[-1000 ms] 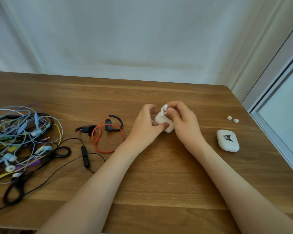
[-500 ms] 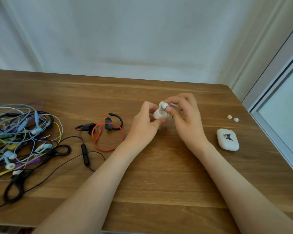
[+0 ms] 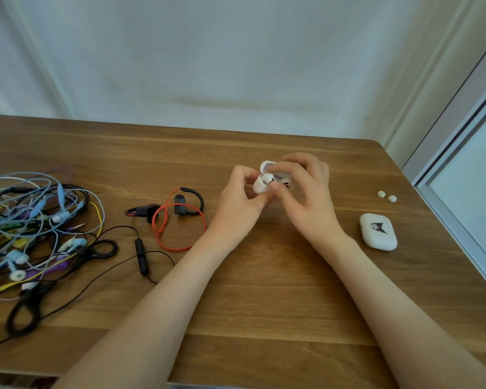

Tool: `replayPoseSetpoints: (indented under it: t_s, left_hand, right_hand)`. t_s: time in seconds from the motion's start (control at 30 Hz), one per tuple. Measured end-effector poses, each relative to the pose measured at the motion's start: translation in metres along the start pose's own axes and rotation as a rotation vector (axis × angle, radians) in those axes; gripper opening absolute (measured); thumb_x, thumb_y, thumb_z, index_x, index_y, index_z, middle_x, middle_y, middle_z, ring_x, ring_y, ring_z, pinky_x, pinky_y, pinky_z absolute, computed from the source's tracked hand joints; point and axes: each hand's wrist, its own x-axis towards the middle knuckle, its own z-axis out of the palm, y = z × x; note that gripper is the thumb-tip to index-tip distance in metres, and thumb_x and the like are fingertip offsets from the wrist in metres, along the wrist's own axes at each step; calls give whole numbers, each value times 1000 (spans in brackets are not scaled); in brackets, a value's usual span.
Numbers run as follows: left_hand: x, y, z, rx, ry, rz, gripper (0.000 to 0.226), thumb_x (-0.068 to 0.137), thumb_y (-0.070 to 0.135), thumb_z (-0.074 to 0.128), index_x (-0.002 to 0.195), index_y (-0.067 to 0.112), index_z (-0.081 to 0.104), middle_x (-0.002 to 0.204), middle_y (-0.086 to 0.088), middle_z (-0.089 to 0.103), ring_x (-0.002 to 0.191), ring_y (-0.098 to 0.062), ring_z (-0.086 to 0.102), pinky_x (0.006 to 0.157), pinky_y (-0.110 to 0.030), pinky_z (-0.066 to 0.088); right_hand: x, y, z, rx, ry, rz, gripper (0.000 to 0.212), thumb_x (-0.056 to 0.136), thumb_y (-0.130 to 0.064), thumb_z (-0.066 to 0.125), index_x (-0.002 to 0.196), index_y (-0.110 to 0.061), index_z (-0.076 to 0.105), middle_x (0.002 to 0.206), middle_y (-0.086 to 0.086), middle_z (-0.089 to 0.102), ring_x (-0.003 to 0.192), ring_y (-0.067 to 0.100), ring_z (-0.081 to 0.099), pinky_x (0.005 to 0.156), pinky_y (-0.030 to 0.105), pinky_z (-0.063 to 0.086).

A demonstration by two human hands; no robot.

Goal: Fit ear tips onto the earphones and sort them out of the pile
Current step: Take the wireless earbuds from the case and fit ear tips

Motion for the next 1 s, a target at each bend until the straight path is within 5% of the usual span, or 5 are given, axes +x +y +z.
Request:
replayPoseSetpoints:
  t_s: [0.27, 0.47, 0.67, 0.83, 1.0]
  left_hand:
    - [0, -1, 0, -10, -12, 23, 26, 83, 31, 71, 98, 30, 49, 105, 0, 64, 98, -24, 61, 86, -55, 51]
    - [-1, 0, 1, -33, -17, 39, 30, 78, 32, 69, 98, 26, 48, 98, -1, 68, 95, -31, 62, 85, -58, 50]
    - [0, 0, 0, -104, 20, 72, 27, 86, 11, 69, 98, 18, 46, 102, -4, 71, 93, -20, 66, 84, -51, 54]
    - [1, 1, 0, -107, 37, 111, 29, 87, 5, 66, 101, 21, 47, 104, -1, 72, 94, -16, 67, 81, -41, 57]
    - [1, 1, -2, -109, 81, 96, 40, 89, 8, 65, 110, 36, 46, 96, -4, 73, 81, -19, 68, 78, -36, 56]
  right_hand:
    - [0, -4, -3, 21, 13, -16, 16, 89, -28, 58, 102, -27, 68, 114, -12, 47, 110, 5, 37, 95, 16, 29]
    - [0, -3, 1, -37, 34, -45, 20, 90, -22, 55, 99, -32, 70, 120, -17, 44, 107, 5, 32, 94, 33, 31]
    - [-2, -9, -2, 87, 54, -10, 36, 87, -10, 59, 118, -27, 61, 126, -15, 40, 118, 8, 34, 103, 15, 26]
    - [-1, -6, -8, 168, -24, 7, 48, 86, -25, 51, 133, -20, 50, 133, -8, 47, 126, 14, 36, 104, 42, 38]
    - [-2, -3, -6, 210, -77, 31, 44, 82, -28, 51, 126, -23, 52, 127, -12, 50, 123, 10, 39, 98, 21, 36]
